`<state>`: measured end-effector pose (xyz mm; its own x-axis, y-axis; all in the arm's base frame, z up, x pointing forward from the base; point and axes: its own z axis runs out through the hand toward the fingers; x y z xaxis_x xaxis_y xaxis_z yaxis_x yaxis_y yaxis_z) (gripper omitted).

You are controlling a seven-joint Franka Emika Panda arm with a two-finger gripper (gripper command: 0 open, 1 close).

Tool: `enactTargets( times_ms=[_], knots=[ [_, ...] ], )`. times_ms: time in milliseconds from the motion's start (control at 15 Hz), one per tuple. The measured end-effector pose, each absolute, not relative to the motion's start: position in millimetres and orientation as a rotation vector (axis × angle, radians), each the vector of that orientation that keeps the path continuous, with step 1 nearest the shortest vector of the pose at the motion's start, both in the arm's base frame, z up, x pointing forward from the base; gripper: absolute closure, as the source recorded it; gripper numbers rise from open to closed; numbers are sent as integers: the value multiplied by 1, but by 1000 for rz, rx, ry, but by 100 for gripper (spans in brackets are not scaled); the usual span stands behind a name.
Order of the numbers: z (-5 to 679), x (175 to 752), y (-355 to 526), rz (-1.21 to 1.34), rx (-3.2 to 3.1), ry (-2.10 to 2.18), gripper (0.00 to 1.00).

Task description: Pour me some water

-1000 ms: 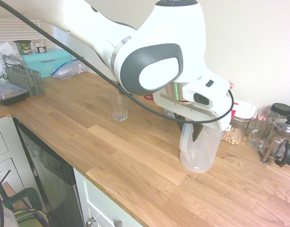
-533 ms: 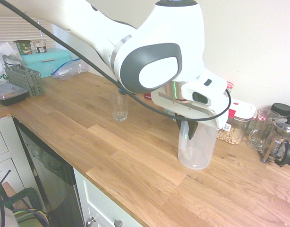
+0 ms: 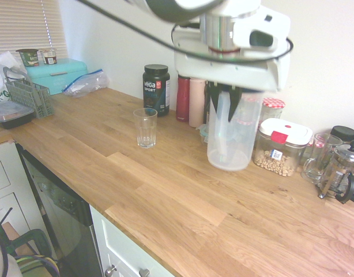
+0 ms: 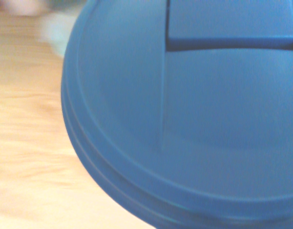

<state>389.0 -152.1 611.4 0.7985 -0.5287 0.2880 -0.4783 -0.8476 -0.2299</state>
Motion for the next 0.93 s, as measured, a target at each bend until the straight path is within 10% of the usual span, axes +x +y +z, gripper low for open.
enactTargets(
  times_ms=[933],
  knots=[
    [608, 502, 42, 66, -3237, -286, 100]
  ],
)
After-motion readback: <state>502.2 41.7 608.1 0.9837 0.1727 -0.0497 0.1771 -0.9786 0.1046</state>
